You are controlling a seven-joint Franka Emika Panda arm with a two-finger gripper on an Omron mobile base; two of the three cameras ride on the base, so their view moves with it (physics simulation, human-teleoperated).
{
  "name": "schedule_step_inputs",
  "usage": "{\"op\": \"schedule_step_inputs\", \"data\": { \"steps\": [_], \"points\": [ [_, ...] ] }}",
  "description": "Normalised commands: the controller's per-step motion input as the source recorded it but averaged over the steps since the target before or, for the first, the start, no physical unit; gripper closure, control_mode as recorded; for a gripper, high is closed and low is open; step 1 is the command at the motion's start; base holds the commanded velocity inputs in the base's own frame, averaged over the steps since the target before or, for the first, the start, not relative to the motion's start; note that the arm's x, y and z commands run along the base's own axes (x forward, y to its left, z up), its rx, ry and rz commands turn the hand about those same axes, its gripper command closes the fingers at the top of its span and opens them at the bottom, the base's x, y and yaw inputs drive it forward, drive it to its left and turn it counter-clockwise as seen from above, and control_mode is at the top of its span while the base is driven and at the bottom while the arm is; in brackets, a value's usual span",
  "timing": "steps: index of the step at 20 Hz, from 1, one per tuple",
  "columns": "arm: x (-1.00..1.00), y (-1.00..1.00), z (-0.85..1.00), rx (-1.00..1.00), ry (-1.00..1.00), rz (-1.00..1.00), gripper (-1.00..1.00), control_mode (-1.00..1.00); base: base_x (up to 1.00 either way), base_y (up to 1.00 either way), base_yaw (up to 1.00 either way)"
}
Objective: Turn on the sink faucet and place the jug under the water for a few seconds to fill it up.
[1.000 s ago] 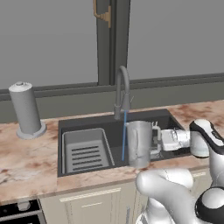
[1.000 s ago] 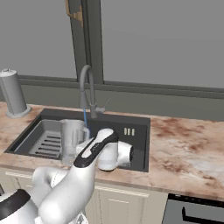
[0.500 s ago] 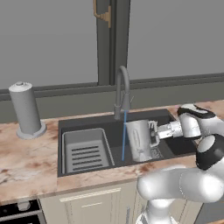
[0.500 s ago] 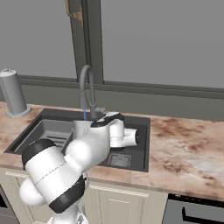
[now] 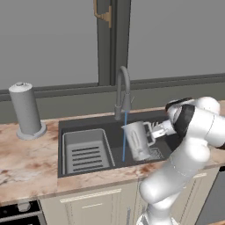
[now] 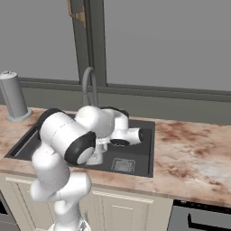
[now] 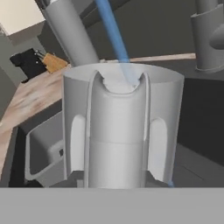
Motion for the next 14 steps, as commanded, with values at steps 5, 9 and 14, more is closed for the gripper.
{"op": "schedule_step_inputs", "data": {
  "steps": [5,9,14],
  "points": [
    [0.47,0.00,-0.27,0.00,0.00,0.00,1.00,-1.00,0.00,0.00,0.00],
    [0.28,0.00,-0.15,0.00,0.00,0.00,1.00,-1.00,0.00,0.00,0.00],
    [0.21,0.06,-0.08,0.00,-0.04,0.00,1.00,-1.00,0.00,0.00,0.00]
  ]
}}
